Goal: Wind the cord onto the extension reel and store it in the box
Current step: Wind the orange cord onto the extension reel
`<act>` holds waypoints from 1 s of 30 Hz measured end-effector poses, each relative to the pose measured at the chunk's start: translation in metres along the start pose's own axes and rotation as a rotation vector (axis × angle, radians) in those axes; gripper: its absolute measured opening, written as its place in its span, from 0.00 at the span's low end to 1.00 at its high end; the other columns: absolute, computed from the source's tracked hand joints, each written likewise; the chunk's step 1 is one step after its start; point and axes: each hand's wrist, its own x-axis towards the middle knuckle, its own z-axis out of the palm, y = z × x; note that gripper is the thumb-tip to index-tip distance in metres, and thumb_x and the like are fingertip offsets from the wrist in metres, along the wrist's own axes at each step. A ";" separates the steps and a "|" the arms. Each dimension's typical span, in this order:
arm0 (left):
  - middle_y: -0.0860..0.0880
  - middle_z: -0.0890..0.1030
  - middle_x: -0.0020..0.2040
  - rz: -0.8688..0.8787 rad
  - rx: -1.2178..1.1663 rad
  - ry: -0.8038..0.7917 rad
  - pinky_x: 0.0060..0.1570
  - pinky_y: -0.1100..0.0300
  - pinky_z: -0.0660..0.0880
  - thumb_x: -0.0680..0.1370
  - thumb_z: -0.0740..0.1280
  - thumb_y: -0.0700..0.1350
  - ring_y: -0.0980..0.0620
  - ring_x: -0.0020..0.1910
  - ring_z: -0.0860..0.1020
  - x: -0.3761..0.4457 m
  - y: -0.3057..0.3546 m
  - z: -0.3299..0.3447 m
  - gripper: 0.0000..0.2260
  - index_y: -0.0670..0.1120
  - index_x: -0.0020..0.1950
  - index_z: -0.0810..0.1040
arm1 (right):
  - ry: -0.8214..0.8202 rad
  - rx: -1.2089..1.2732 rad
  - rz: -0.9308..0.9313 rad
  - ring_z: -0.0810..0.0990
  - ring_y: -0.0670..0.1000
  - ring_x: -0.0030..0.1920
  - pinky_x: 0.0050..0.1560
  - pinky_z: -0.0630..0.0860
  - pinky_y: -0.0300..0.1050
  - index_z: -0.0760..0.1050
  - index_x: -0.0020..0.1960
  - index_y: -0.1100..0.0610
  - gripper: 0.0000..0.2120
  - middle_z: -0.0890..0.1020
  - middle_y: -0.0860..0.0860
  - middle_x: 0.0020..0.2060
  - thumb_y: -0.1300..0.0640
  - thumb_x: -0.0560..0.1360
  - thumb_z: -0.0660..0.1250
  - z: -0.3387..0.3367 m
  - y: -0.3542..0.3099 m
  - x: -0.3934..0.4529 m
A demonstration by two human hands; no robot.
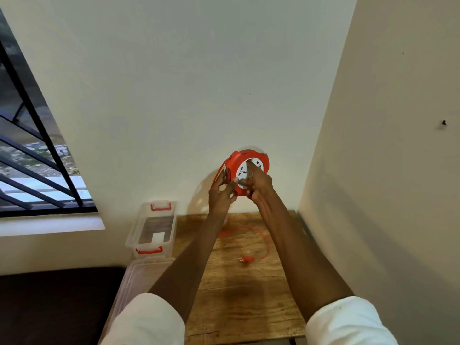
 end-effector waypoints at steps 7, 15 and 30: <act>0.55 0.81 0.57 0.013 0.072 -0.038 0.41 0.61 0.83 0.76 0.73 0.52 0.51 0.52 0.82 0.003 0.002 -0.011 0.19 0.56 0.65 0.75 | 0.028 -0.507 -0.263 0.82 0.49 0.43 0.35 0.78 0.42 0.77 0.61 0.54 0.24 0.85 0.52 0.54 0.37 0.74 0.68 -0.026 0.009 0.008; 0.47 0.81 0.64 -0.029 0.139 -0.095 0.44 0.52 0.84 0.77 0.72 0.54 0.42 0.56 0.82 0.023 0.024 -0.020 0.26 0.51 0.73 0.72 | 0.201 -1.289 -1.093 0.83 0.53 0.50 0.46 0.82 0.51 0.79 0.57 0.48 0.11 0.81 0.50 0.58 0.45 0.77 0.66 -0.046 -0.009 0.011; 0.41 0.83 0.58 -0.231 0.325 -0.212 0.49 0.40 0.82 0.75 0.73 0.53 0.38 0.50 0.84 0.032 0.027 -0.037 0.24 0.48 0.70 0.75 | -0.302 -2.313 -1.481 0.72 0.64 0.67 0.58 0.74 0.57 0.56 0.78 0.42 0.40 0.67 0.66 0.72 0.54 0.73 0.75 -0.051 -0.014 0.023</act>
